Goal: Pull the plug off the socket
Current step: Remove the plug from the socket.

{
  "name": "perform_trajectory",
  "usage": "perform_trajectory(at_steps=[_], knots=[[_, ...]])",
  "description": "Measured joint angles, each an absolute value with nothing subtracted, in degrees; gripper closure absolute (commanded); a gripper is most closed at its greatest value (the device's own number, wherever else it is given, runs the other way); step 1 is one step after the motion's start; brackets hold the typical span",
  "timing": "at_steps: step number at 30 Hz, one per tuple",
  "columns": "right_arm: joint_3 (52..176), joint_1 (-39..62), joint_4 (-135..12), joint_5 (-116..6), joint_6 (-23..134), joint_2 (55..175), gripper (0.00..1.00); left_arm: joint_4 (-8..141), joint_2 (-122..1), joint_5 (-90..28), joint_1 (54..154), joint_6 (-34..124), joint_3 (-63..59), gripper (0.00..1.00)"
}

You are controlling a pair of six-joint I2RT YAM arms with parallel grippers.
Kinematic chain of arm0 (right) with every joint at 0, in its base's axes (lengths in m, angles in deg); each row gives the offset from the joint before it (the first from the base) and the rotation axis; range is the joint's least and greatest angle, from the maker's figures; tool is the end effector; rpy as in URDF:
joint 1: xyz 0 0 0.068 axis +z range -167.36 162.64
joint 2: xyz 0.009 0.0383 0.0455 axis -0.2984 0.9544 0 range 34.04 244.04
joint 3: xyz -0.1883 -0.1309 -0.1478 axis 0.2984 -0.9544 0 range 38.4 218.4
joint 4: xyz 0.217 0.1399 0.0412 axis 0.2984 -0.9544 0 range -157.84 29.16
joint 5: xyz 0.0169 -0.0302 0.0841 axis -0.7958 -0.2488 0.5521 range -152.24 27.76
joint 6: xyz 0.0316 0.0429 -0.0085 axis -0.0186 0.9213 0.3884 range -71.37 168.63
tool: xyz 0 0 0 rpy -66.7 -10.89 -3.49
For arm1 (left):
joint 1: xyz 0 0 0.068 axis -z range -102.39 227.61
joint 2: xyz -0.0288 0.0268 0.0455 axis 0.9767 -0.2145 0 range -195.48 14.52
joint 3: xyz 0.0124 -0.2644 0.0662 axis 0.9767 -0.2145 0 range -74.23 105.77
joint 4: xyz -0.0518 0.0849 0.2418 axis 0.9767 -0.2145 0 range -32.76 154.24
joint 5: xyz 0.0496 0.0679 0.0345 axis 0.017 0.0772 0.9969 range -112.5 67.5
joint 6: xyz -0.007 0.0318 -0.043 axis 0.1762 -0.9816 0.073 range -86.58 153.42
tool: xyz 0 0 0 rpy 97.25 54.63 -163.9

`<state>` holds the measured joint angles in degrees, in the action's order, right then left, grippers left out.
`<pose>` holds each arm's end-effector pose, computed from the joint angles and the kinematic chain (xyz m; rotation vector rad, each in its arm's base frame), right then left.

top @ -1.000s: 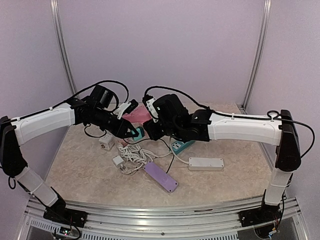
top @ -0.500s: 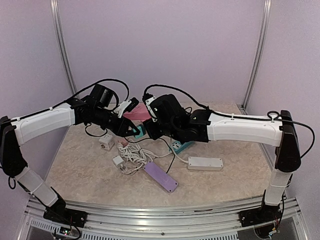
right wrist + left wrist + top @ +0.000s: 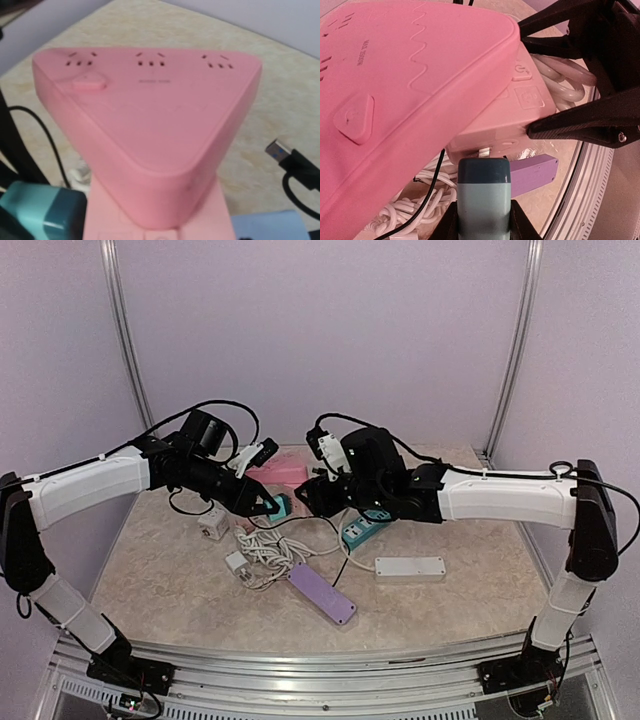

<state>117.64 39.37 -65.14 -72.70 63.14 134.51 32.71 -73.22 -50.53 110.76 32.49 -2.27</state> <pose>0.2339 0.3447 0.2933 -0.6304 1.9625 0.6027 0.2698 -0.1961 0.2908 0.9375 2.2513 -0.8452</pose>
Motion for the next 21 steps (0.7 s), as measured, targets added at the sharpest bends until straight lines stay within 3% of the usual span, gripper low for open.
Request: perform_trajectory(at_steps=[12,21], knots=[[113.51,36.57,-59.83,-63.56,64.60,133.46,1.00,31.88,-73.15,-51.08,110.76,32.51,-2.27,1.00],[120.74,42.01,-68.55,-77.92,59.40,135.95,1.00,31.47,-73.15,-51.04,110.41,32.51,-2.22,1.00]])
